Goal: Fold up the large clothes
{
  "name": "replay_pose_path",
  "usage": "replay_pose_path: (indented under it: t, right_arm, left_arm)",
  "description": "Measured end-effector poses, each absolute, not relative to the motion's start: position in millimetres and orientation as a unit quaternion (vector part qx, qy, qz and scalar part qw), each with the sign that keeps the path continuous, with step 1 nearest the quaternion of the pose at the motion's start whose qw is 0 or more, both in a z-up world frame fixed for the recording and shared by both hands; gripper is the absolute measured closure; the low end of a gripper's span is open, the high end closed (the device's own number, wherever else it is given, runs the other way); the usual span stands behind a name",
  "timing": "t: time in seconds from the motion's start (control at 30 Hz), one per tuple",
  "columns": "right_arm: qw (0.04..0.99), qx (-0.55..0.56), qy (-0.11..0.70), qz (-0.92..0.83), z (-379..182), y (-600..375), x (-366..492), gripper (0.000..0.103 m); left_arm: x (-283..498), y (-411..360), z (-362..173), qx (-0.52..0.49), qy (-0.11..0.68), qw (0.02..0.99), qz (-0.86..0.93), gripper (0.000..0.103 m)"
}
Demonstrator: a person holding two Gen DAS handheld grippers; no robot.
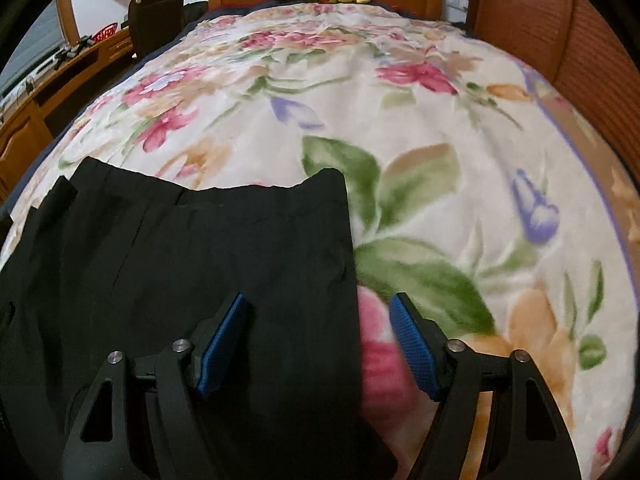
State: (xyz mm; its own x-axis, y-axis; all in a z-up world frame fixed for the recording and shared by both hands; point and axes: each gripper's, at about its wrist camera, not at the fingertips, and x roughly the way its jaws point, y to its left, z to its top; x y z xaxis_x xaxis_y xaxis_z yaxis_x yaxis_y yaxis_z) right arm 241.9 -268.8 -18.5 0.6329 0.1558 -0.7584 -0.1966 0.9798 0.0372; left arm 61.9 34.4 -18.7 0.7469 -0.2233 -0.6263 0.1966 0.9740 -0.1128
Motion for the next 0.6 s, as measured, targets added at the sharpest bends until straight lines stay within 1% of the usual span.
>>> replay_pose_path:
  t: [0.03,0.1,0.13,0.17,0.3,0.37,0.43,0.53,0.57,0.6]
  right_arm:
    - [0.902,-0.020,0.419,0.102,-18.8,-270.1,244.3,0.046]
    - [0.902,-0.022,0.418,0.105,-20.7,-269.3,247.0,0.091]
    - [0.902,-0.026,0.416,0.110,-20.6,-268.3,248.0,0.093]
    - [0.904,-0.029,0.410,0.115,-19.5,-267.0,247.5,0.099]
    - [0.923,-0.045,0.368,0.105,-9.2,-265.6,236.5,0.101]
    - [0.936,-0.051,0.343,0.063,-2.4,-270.0,235.2,0.101]
    - [0.938,-0.046,0.345,0.004,-2.2,-275.1,239.5,0.101]
    - [0.934,-0.053,0.354,-0.009,-5.6,-273.8,245.6,0.101]
    - [0.935,-0.056,0.350,-0.015,-4.7,-272.9,244.7,0.100]
    - [0.937,-0.061,0.343,-0.019,-2.2,-272.0,242.5,0.092]
  left_arm:
    - [61.1,33.1,-21.2,-0.017,0.339,0.934,-0.112,0.020]
    - [59.1,32.7,-25.9,-0.020,0.342,0.933,-0.114,0.020]
    - [59.1,33.1,-27.7,-0.021,0.343,0.932,-0.115,0.020]
    - [59.8,33.0,-30.3,-0.023,0.344,0.932,-0.114,0.020]
    - [63.2,31.1,-37.7,-0.011,0.349,0.931,-0.109,0.020]
    - [63.9,31.7,-41.1,-0.013,0.348,0.931,-0.109,0.020]
    - [64.6,32.7,-42.9,-0.014,0.350,0.931,-0.105,0.020]
    - [63.9,34.1,-44.3,-0.018,0.351,0.930,-0.108,0.020]
    - [63.7,34.3,-44.8,-0.018,0.352,0.930,-0.108,0.020]
    - [64.2,34.6,-45.6,-0.019,0.353,0.929,-0.108,0.020]
